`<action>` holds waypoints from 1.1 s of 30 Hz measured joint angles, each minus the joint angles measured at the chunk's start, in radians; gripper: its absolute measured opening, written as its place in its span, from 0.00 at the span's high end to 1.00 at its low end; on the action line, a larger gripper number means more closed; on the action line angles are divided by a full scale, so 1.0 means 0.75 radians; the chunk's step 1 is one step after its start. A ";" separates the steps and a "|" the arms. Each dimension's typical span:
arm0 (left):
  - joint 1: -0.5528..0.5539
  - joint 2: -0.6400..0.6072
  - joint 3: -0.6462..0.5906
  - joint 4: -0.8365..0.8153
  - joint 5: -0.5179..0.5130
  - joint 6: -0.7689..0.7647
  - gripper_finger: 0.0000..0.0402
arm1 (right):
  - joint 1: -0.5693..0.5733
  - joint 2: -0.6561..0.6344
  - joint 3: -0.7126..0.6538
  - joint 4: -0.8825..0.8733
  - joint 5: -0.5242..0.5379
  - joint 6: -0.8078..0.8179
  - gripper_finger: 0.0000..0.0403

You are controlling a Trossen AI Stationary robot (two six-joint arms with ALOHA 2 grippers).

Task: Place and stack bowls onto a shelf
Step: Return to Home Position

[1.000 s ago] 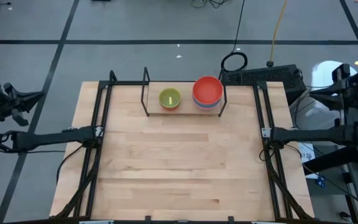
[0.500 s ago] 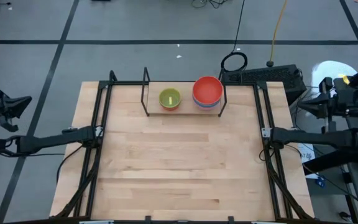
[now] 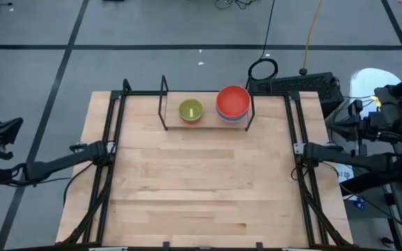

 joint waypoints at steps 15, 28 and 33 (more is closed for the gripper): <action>0.217 -0.114 -0.070 -0.001 0.093 0.091 0.92 | 0.000 -0.274 -0.486 0.344 0.000 -0.079 1.00; 0.347 -0.114 -0.246 0.002 0.144 0.164 0.92 | 0.001 -0.287 -0.837 0.691 0.000 -0.117 1.00; 0.389 -0.114 -0.343 0.008 0.144 0.175 0.92 | 0.001 -0.287 -0.942 0.819 -0.001 -0.115 1.00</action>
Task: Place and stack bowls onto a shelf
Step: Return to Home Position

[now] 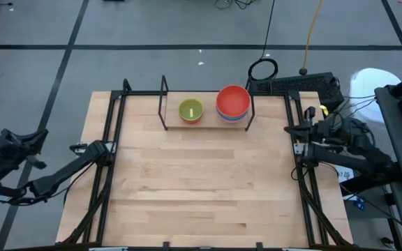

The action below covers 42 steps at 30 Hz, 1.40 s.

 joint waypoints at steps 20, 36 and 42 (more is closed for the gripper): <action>0.024 -0.001 -0.475 0.403 0.205 0.103 0.92 | 0.000 0.000 -0.447 0.430 -0.112 -0.068 1.00; 0.024 -0.002 -0.822 0.749 0.289 0.144 0.92 | 0.000 0.001 -0.695 0.656 -0.108 -0.070 1.00; 0.024 -0.002 -0.949 0.920 0.402 0.175 0.92 | 0.000 0.000 -0.761 0.762 -0.104 -0.138 1.00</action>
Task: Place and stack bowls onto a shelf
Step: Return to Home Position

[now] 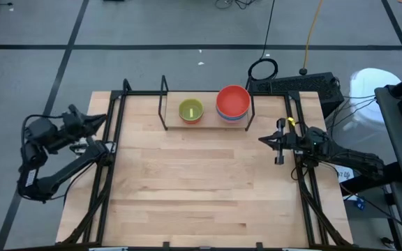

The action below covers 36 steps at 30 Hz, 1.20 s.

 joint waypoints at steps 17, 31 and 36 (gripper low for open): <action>0.000 0.000 -0.453 0.566 0.226 0.011 0.92 | 0.000 0.003 -0.004 -0.041 0.004 0.001 1.00; -0.002 0.000 -0.839 0.921 0.226 -0.067 0.92 | 0.000 0.003 -0.006 -0.048 0.005 0.002 1.00; -0.003 0.000 -0.962 1.074 0.244 -0.080 0.92 | 0.000 0.003 -0.006 -0.049 0.006 0.002 1.00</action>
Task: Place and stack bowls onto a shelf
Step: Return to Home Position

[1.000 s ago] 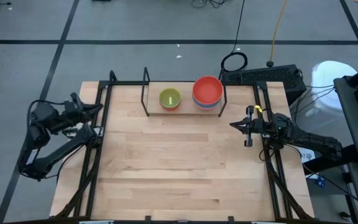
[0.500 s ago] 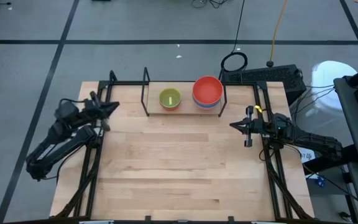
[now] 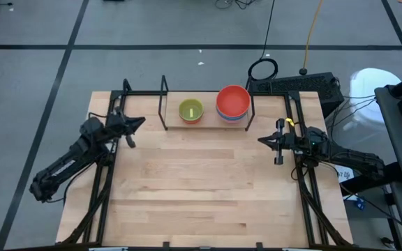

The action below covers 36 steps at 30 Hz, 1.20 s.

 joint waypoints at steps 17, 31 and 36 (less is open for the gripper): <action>-0.131 0.005 -0.109 0.170 0.050 -0.020 0.92 | 0.000 0.000 0.000 -0.022 0.084 0.004 1.00; -0.565 0.264 -0.108 0.170 0.052 -0.107 0.92 | 0.000 0.001 0.000 -0.032 0.103 0.028 1.00; -0.725 0.272 -0.108 0.254 0.052 -0.087 0.92 | 0.003 0.015 0.000 -0.023 0.003 0.062 1.00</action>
